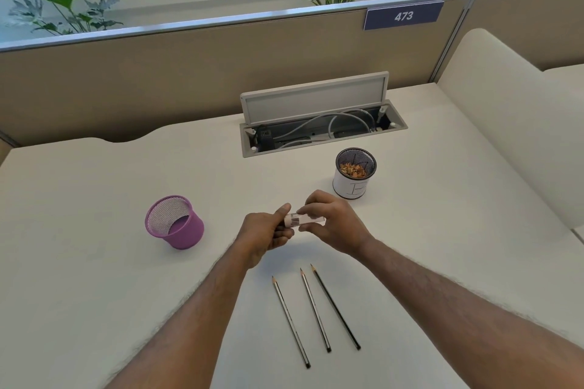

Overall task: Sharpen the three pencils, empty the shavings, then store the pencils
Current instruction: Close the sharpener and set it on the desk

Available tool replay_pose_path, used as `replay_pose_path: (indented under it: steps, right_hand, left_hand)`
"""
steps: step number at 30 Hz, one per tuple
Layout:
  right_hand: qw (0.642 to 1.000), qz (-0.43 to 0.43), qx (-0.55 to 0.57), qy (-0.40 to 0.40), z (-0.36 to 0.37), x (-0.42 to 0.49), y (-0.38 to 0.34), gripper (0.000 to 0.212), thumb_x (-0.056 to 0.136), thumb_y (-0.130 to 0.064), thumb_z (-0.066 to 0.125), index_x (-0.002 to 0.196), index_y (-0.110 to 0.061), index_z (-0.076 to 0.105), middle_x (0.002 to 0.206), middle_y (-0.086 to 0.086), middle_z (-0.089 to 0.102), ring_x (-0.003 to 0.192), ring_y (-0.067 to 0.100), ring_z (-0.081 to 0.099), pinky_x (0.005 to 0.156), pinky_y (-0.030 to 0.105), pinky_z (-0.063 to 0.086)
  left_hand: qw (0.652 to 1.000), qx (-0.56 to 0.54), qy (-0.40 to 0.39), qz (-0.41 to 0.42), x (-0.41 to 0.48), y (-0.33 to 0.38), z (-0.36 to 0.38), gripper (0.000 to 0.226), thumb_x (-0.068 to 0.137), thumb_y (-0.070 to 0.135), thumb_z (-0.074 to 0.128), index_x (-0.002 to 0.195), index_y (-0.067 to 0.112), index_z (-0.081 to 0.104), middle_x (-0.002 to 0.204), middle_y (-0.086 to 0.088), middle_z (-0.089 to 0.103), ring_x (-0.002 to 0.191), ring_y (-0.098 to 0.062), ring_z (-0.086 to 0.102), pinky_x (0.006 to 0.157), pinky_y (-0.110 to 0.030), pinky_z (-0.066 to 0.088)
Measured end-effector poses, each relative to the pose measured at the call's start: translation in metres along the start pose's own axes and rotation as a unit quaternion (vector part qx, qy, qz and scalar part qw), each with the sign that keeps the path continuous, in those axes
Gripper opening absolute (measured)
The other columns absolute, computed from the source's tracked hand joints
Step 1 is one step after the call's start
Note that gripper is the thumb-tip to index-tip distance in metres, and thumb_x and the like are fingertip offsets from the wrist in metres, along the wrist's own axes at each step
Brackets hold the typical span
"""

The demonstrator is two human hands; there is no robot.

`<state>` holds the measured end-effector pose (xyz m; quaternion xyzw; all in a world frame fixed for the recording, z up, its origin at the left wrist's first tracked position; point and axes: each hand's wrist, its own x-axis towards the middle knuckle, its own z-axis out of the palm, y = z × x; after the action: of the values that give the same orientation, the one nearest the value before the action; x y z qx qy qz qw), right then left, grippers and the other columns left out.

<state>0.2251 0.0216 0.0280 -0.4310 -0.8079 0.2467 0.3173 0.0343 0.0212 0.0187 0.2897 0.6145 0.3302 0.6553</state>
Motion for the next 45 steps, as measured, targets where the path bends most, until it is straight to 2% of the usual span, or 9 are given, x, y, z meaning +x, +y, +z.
replay_pose_path:
  steps: [5, 9, 12, 15, 18, 25, 32, 41, 45]
  right_hand:
    - [0.999, 0.028, 0.035, 0.009, 0.002, -0.002, 0.006, 0.028, 0.075, -0.014, 0.082, 0.1, -0.005, 0.074, 0.089, 0.003, 0.062, 0.073, 0.015, 0.063, 0.069, 0.028, 0.056]
    - [0.998, 0.046, 0.033, 0.008, 0.004, -0.008, 0.013, 0.026, 0.075, -0.014, 0.082, 0.098, -0.006, 0.073, 0.088, 0.001, 0.062, 0.072, 0.013, 0.061, 0.068, 0.029, 0.054]
    - [0.998, 0.065, 0.001, 0.008, 0.008, -0.009, 0.015, 0.027, 0.077, -0.021, 0.081, 0.1, -0.011, 0.073, 0.092, -0.002, 0.064, 0.076, 0.012, 0.062, 0.068, 0.034, 0.053]
    - [0.996, 0.08, -0.025, 0.025, 0.011, -0.007, 0.016, 0.027, 0.078, -0.027, 0.08, 0.101, -0.014, 0.074, 0.093, -0.003, 0.067, 0.081, 0.014, 0.062, 0.07, 0.036, 0.053]
    - [0.996, 0.086, -0.032, 0.011, 0.013, -0.004, 0.018, 0.026, 0.079, -0.027, 0.079, 0.1, -0.014, 0.074, 0.094, -0.002, 0.068, 0.084, 0.016, 0.061, 0.072, 0.037, 0.052]
    - [0.993, 0.1, -0.054, -0.035, 0.023, -0.002, 0.03, 0.028, 0.077, -0.031, 0.079, 0.1, -0.015, 0.074, 0.093, -0.003, 0.068, 0.087, 0.016, 0.057, 0.072, 0.036, 0.049]
    - [0.987, 0.086, -0.117, -0.063, 0.03, 0.012, 0.04, 0.031, 0.077, -0.031, 0.079, 0.104, -0.018, 0.074, 0.1, -0.002, 0.069, 0.093, 0.019, 0.054, 0.078, 0.028, 0.039]
    - [0.972, 0.114, -0.173, -0.108, 0.041, 0.009, 0.044, 0.034, 0.082, -0.043, 0.07, 0.11, -0.025, 0.069, 0.108, -0.007, 0.065, 0.108, 0.018, 0.049, 0.094, 0.038, 0.031]
    - [0.97, 0.123, -0.177, -0.112, 0.044, 0.008, 0.044, 0.034, 0.082, -0.041, 0.07, 0.112, -0.025, 0.067, 0.111, -0.006, 0.063, 0.111, 0.018, 0.047, 0.095, 0.037, 0.028]
  left_hand:
    - [1.0, 0.002, -0.001, -0.014, 0.002, 0.0, 0.005, 0.046, 0.087, 0.044, 0.071, 0.092, -0.002, 0.075, 0.061, -0.006, 0.066, 0.048, -0.011, 0.056, 0.049, -0.019, 0.049]
    - [0.997, 0.076, 0.01, 0.015, 0.006, 0.001, 0.009, 0.044, 0.09, 0.045, 0.066, 0.085, 0.002, 0.075, 0.062, -0.008, 0.069, 0.05, -0.013, 0.058, 0.052, -0.02, 0.051]
    - [0.994, 0.092, 0.015, 0.056, 0.01, 0.001, 0.006, 0.034, 0.09, 0.04, 0.068, 0.084, 0.007, 0.076, 0.075, -0.01, 0.076, 0.062, -0.015, 0.07, 0.061, -0.022, 0.057]
    - [0.989, 0.097, -0.038, 0.104, 0.011, -0.002, -0.002, 0.012, 0.089, 0.029, 0.071, 0.09, 0.019, 0.078, 0.09, -0.005, 0.078, 0.083, -0.018, 0.075, 0.073, -0.025, 0.059]
    - [0.979, 0.137, -0.059, 0.14, 0.013, -0.006, -0.006, 0.018, 0.085, 0.025, 0.076, 0.101, 0.016, 0.078, 0.095, -0.002, 0.078, 0.087, -0.017, 0.074, 0.078, -0.025, 0.059]
    - [0.943, 0.281, -0.038, 0.175, 0.027, -0.014, -0.008, 0.027, 0.087, 0.023, 0.075, 0.111, 0.011, 0.073, 0.093, -0.004, 0.076, 0.085, -0.016, 0.072, 0.076, -0.024, 0.058]
    - [0.869, 0.428, 0.002, 0.25, 0.037, -0.015, -0.012, 0.029, 0.081, 0.031, 0.08, 0.105, 0.017, 0.075, 0.092, 0.01, 0.068, 0.082, 0.001, 0.063, 0.074, -0.021, 0.052]
    - [0.841, 0.48, -0.016, 0.251, 0.039, -0.015, -0.014, 0.022, 0.084, 0.03, 0.076, 0.1, 0.016, 0.077, 0.088, 0.002, 0.07, 0.079, -0.012, 0.065, 0.074, -0.035, 0.056]
    - [0.833, 0.494, -0.011, 0.251, 0.039, -0.015, -0.013, 0.022, 0.084, 0.029, 0.075, 0.1, 0.015, 0.075, 0.086, 0.005, 0.066, 0.077, -0.012, 0.063, 0.07, -0.028, 0.053]
